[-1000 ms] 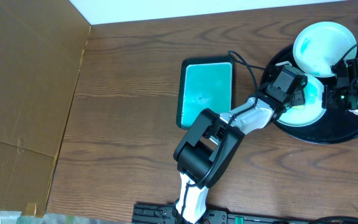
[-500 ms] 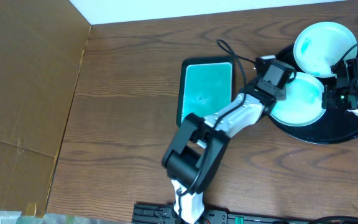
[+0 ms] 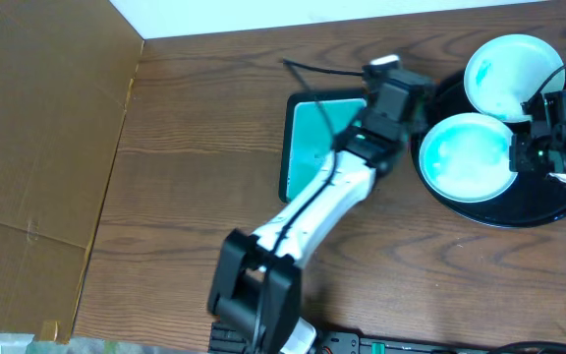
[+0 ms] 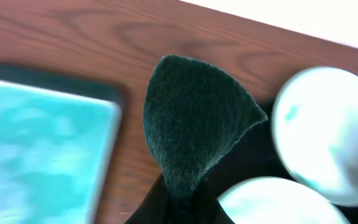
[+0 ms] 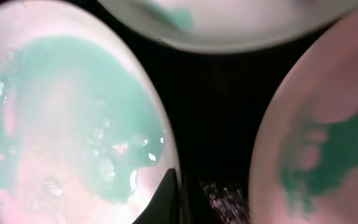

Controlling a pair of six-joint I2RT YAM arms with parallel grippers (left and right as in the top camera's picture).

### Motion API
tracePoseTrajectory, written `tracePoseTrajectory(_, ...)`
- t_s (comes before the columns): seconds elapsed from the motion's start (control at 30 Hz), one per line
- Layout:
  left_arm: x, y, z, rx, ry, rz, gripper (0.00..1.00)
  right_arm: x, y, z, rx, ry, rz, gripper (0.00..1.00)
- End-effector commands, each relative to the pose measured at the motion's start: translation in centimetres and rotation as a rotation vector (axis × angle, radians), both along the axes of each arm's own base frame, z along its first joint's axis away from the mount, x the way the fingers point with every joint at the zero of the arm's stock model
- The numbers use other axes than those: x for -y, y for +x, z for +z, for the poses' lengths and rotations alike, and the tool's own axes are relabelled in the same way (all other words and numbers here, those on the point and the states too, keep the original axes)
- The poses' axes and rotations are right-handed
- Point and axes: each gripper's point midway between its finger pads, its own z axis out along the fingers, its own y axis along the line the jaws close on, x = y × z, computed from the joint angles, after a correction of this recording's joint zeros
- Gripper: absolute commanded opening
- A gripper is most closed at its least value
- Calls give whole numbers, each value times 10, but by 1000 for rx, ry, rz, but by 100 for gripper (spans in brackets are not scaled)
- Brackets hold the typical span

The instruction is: Clean dirty plates on tray and stack at the side

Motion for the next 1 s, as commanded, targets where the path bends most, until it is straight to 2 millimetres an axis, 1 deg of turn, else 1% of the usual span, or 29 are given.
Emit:
tracePoseTrajectory(0.0, -50, 0, 11, -9, 25, 96, 7, 0, 10, 52, 160, -69, 16, 1)
tracePoseTrajectory(0.07, -73, -3, 9, -40, 37, 141, 7, 5, 12, 72, 219, -115, 4, 1)
tracePoseTrajectory(0.17, -107, -9, -1, -101, 57, 212, 7, 10, 12, 100, 306, -190, -7, 1)
tracePoseTrajectory(0.23, -125, -15, -7, -138, 68, 248, 7, 14, 13, 118, 370, -253, -19, 1)
tracePoseTrajectory(0.27, -136, -17, -10, -157, 72, 274, 7, 18, 14, 134, 426, -315, -32, 1)
tracePoseTrajectory(0.33, -146, -19, -12, -171, 75, 296, 7, 21, 16, 150, 492, -397, -23, 6)
tracePoseTrajectory(0.4, -152, -22, -13, -185, 79, 309, 7, 22, 18, 160, 539, -472, -10, 3)
tracePoseTrajectory(0.43, -155, -23, -14, -192, 80, 314, 7, 22, 19, 164, 555, -508, 1, 1)
tracePoseTrajectory(0.53, -159, -26, -17, -208, 84, 324, 7, 18, 18, 171, 592, -609, 43, 1)
tracePoseTrajectory(0.67, -159, -27, -18, -212, 85, 324, 7, 8, 17, 179, 630, -658, 66, 1)
tracePoseTrajectory(0.77, -160, -28, -18, -215, 86, 324, 7, 2, 15, 179, 634, -656, 83, 1)
tracePoseTrajectory(0.97, -160, -29, -19, -222, 86, 326, 7, 2, 12, 174, 612, -664, 97, 1)
